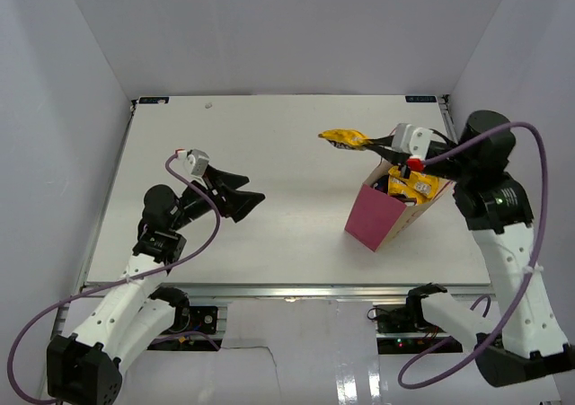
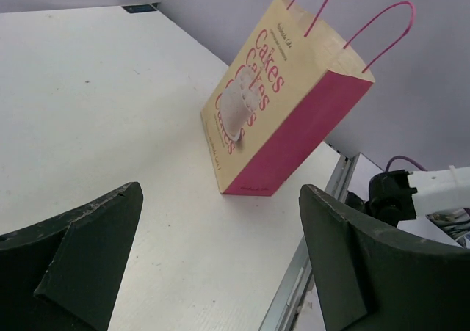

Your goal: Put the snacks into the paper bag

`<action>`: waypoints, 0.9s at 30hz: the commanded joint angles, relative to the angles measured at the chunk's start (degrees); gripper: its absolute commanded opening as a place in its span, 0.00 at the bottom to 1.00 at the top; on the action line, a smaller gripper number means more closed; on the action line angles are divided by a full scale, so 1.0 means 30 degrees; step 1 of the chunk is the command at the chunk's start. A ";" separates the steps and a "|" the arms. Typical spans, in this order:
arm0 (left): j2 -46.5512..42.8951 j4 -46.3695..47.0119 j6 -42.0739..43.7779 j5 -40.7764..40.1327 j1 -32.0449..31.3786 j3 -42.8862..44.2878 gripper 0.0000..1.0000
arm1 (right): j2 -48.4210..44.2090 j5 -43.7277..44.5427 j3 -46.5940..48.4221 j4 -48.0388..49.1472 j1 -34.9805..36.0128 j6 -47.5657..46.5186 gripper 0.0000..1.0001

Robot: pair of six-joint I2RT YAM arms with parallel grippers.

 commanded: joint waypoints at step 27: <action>0.0867 -0.2442 0.2706 -0.0192 0.0184 0.1564 0.98 | -0.5139 1.2304 -0.0753 -0.9235 -0.1761 -0.2375 0.08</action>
